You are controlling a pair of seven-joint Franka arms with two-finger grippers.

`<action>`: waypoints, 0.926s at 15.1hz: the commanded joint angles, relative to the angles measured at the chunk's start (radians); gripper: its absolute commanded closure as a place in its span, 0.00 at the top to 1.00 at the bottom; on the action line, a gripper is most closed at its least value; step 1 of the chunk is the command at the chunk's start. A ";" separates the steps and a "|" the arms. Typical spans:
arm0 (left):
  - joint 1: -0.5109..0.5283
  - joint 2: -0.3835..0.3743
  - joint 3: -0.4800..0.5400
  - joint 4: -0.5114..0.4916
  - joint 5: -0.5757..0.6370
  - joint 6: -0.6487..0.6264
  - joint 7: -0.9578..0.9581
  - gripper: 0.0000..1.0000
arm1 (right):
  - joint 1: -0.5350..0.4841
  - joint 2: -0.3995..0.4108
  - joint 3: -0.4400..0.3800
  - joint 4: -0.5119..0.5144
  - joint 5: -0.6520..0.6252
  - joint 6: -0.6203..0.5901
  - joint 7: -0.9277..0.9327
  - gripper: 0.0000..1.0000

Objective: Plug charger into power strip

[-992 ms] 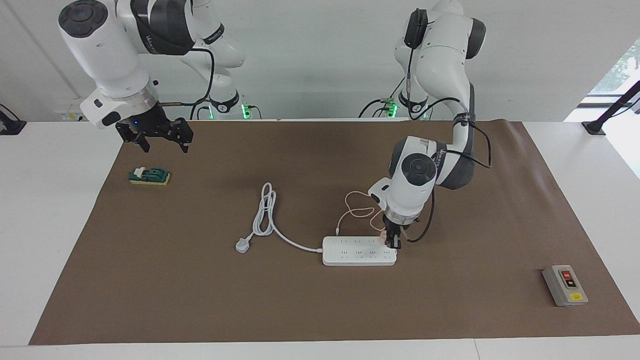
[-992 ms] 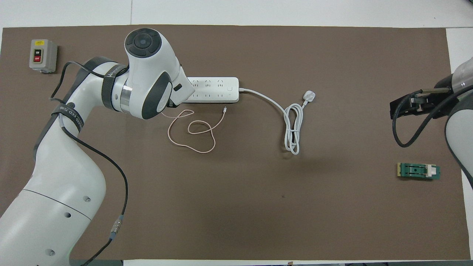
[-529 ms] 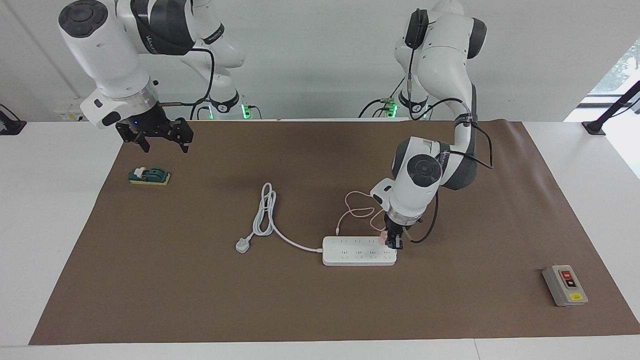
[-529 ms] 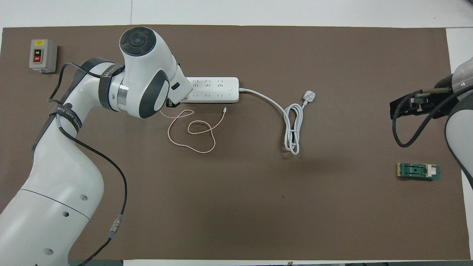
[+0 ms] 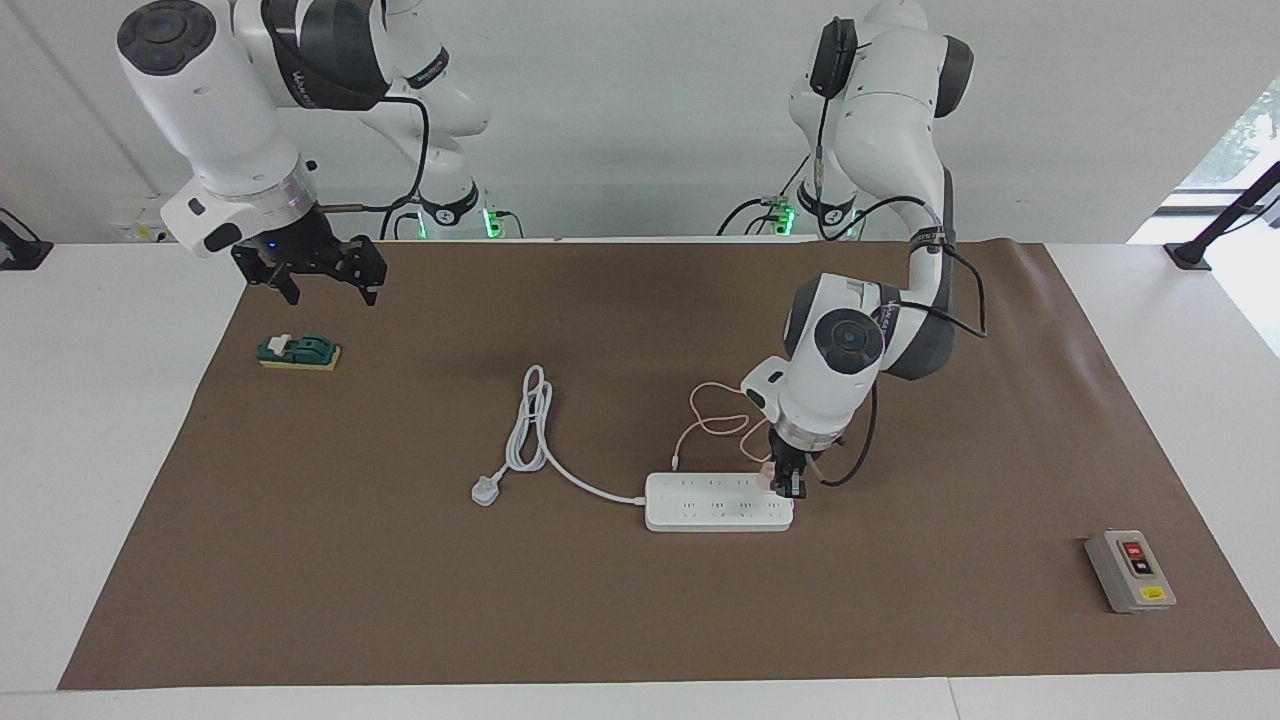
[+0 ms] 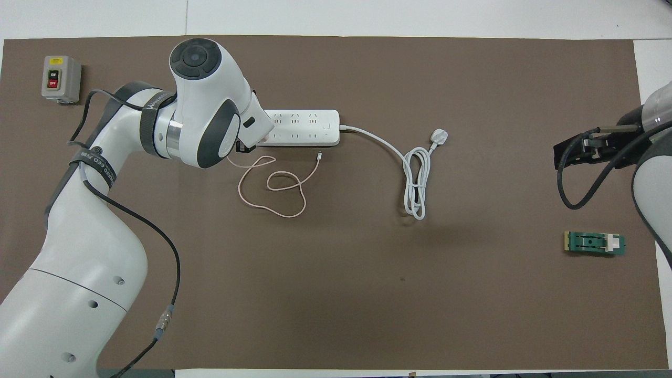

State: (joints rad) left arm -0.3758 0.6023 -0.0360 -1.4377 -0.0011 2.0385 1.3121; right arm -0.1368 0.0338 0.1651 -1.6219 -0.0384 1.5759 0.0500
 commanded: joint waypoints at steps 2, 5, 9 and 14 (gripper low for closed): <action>0.008 0.042 0.018 -0.012 -0.033 0.080 0.016 0.00 | -0.012 -0.025 0.004 -0.024 0.020 0.000 0.007 1.00; 0.009 0.042 0.021 -0.009 -0.040 0.080 0.018 0.95 | -0.012 -0.025 0.004 -0.024 0.020 -0.002 0.007 1.00; 0.015 0.042 0.021 -0.009 -0.059 0.078 0.015 1.00 | -0.012 -0.025 0.004 -0.024 0.020 0.000 0.007 1.00; 0.015 0.030 0.021 -0.009 -0.078 0.074 -0.005 1.00 | -0.012 -0.025 0.004 -0.024 0.020 0.000 0.007 1.00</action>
State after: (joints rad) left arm -0.3628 0.6417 -0.0166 -1.4402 -0.0488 2.1009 1.3107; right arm -0.1368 0.0337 0.1651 -1.6219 -0.0384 1.5759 0.0500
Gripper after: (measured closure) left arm 0.000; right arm 0.000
